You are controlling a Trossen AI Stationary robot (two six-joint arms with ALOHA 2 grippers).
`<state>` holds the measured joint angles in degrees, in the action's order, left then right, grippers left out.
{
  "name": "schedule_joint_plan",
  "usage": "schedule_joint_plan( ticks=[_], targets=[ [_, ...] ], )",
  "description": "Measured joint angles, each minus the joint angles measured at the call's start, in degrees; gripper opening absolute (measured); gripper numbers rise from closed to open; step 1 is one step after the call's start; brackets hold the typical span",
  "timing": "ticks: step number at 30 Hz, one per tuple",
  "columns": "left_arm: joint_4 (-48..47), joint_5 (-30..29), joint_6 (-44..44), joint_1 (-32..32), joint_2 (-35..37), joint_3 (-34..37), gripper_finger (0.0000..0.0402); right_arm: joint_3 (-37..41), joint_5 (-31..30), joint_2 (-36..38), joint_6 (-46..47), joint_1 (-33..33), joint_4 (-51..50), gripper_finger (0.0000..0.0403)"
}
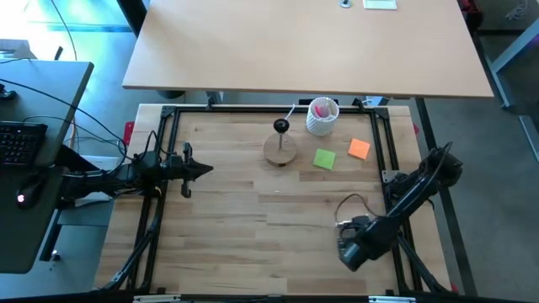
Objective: Screw lightbulb
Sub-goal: Insert the lightbulb into the lamp socket
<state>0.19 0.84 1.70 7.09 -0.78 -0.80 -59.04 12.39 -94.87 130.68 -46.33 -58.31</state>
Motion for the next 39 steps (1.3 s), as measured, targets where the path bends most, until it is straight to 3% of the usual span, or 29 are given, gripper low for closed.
schedule_joint_plan(
  ticks=[7, 13, 17, 22, 30, 34, 39],
  targets=[
    [0.0, 0.0, 0.0, 0.0, 0.0, 0.0, 0.0000, 0.0, -4.7, 3.0, -3.1, 2.3, -18.3, 0.0303],
    [0.0, 0.0, 0.0, 0.0, 0.0, 0.0, 0.0000, 0.0, -14.0, 3.5, -16.6, 9.1, -24.8, 0.0303],
    [0.0, 0.0, 0.0, 0.0, 0.0, 0.0, 0.0000, 0.0, -19.8, 3.5, -22.8, 14.5, -18.9, 0.0303],
    [0.0, 0.0, 0.0, 0.0, 0.0, 0.0, 0.0000, 1.0, -20.2, 3.7, -20.9, 16.8, -15.8, 0.0303],
    [0.0, 0.0, 0.0, 0.0, 0.0, 0.0, 0.0000, 15.5, -25.9, 6.2, -20.0, 21.1, 6.9, 0.0303],
    [0.0, 0.0, 0.0, 0.0, 0.0, 0.0, 0.0000, 18.0, -33.3, 6.2, -25.0, 24.5, 14.6, 0.0302],
    [0.0, 0.0, 0.0, 0.0, 0.0, 0.0, 0.0000, 17.9, -35.0, 6.2, -38.7, 30.1, 15.3, 0.0302]
  ],
)
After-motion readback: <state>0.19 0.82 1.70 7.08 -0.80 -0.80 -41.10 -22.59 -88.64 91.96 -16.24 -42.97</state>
